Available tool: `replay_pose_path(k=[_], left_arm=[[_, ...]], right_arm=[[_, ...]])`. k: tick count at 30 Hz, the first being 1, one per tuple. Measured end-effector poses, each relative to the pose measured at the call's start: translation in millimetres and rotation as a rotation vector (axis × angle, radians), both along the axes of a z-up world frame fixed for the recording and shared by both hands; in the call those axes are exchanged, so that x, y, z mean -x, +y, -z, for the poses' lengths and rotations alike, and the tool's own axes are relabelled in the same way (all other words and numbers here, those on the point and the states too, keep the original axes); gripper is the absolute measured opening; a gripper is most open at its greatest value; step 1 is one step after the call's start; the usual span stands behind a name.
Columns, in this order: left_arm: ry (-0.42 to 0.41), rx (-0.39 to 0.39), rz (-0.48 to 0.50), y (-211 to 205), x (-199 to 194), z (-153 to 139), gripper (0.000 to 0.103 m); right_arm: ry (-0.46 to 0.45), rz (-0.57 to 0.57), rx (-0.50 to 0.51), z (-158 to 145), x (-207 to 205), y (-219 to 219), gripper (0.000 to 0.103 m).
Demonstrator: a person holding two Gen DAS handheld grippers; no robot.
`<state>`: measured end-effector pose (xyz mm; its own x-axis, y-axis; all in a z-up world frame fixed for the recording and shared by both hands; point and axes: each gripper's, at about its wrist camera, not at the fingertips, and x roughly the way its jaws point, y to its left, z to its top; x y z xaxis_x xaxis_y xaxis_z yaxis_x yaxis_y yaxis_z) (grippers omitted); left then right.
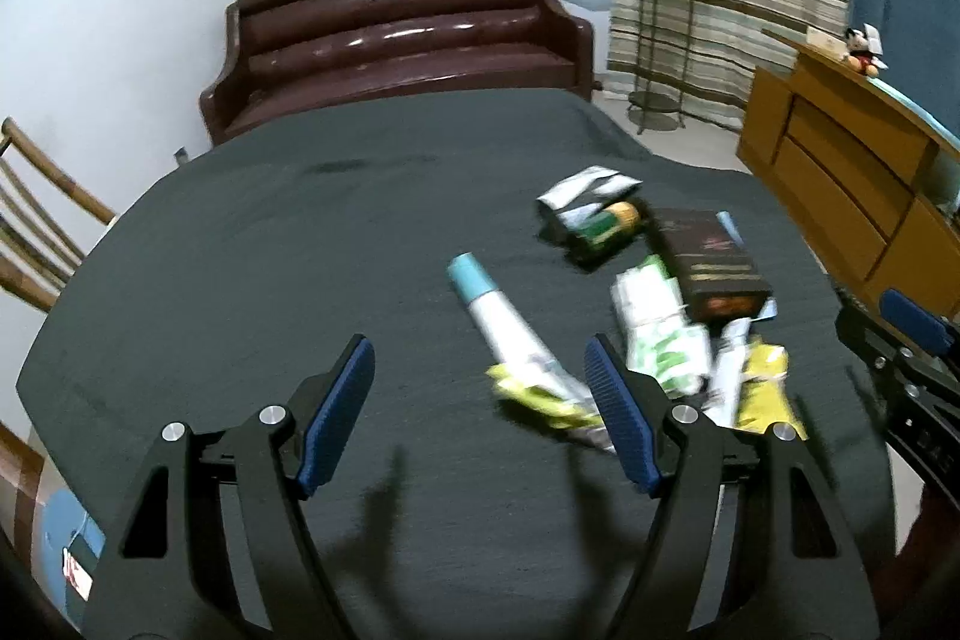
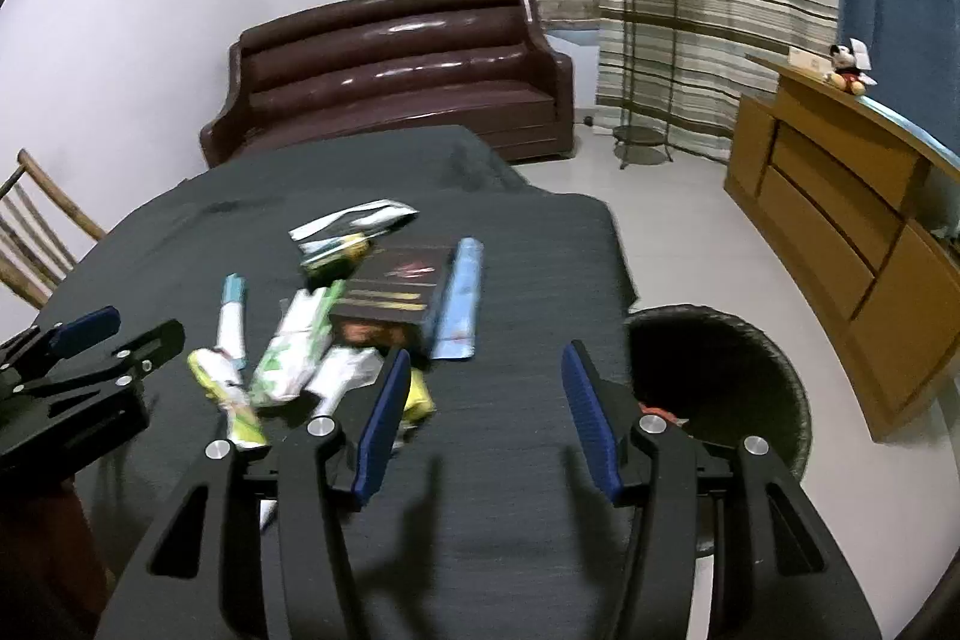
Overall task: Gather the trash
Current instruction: 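Move both open grippers back over the trash on the table, then lower the right gripper onto the yellow wrapper and close it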
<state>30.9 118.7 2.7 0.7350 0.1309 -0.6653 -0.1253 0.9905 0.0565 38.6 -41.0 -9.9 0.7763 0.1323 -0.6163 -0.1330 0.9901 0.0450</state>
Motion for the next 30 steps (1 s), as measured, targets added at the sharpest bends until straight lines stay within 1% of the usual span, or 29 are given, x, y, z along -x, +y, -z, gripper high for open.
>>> replay_pose_path(k=[7,11,16,20,25,30], left_arm=[[0.009,0.018,-0.045,31.1,8.1,7.2,0.071],[0.012,0.034,-0.051,39.0,11.1,10.3,0.071],[0.014,0.054,-0.049,45.3,12.9,13.6,0.071],[0.017,0.066,-0.046,46.9,13.9,15.0,0.071],[0.021,0.075,-0.042,45.7,13.1,16.2,0.071],[0.025,0.08,-0.035,42.1,12.7,17.1,0.071]], right_arm=[[0.017,-0.062,0.015,3.6,5.9,35.2,0.056],[0.047,-0.085,0.04,14.0,9.5,51.1,0.056],[0.067,-0.066,0.07,20.1,11.1,54.7,0.056],[0.083,-0.039,0.087,24.7,15.1,49.6,0.056],[0.086,-0.001,0.096,24.2,16.3,37.4,0.057],[0.084,0.008,0.101,21.9,15.1,36.9,0.057]])
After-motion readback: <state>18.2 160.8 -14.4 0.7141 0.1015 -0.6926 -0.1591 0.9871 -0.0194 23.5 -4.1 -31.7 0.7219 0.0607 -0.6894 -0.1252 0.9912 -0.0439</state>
